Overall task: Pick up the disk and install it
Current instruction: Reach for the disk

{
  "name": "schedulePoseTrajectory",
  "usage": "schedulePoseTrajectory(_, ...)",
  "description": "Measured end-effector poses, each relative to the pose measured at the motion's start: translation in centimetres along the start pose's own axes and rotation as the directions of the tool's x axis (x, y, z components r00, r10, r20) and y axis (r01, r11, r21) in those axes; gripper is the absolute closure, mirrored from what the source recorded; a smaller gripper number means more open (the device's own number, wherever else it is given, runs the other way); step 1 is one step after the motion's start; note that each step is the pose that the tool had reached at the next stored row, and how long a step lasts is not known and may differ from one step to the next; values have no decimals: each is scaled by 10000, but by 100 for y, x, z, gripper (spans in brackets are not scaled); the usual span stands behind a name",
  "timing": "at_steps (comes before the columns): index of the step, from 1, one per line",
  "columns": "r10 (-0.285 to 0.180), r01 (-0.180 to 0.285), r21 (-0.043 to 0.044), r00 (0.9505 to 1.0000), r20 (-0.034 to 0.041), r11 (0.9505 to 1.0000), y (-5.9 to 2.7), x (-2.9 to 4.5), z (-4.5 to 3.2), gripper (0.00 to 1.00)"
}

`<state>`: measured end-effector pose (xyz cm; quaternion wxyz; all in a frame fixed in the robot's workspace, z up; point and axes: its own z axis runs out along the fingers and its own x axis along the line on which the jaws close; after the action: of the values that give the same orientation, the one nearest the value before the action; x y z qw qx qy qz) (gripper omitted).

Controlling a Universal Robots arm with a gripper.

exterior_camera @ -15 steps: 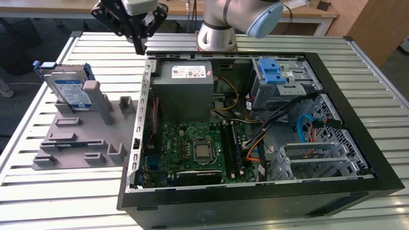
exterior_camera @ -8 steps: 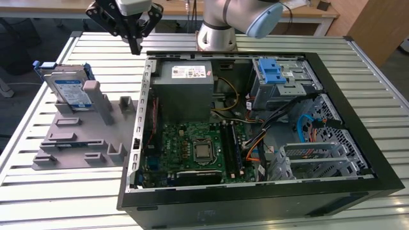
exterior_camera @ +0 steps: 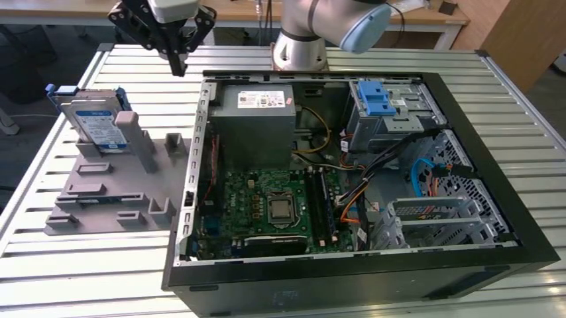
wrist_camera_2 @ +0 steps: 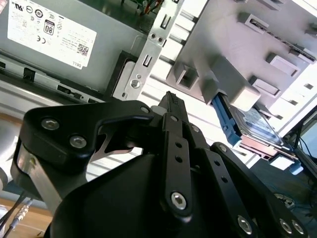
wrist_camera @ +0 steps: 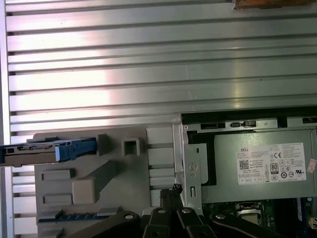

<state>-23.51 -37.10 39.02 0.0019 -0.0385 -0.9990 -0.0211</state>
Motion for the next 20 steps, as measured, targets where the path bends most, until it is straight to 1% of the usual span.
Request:
schedulePoseTrajectory(12, 0, 0, 1, 10000, -1, 10000, 5, 201, 12, 89)
schedulePoseTrajectory(20, -1, 1, 0, 10000, -1, 10000, 3, 320, 19, 89)
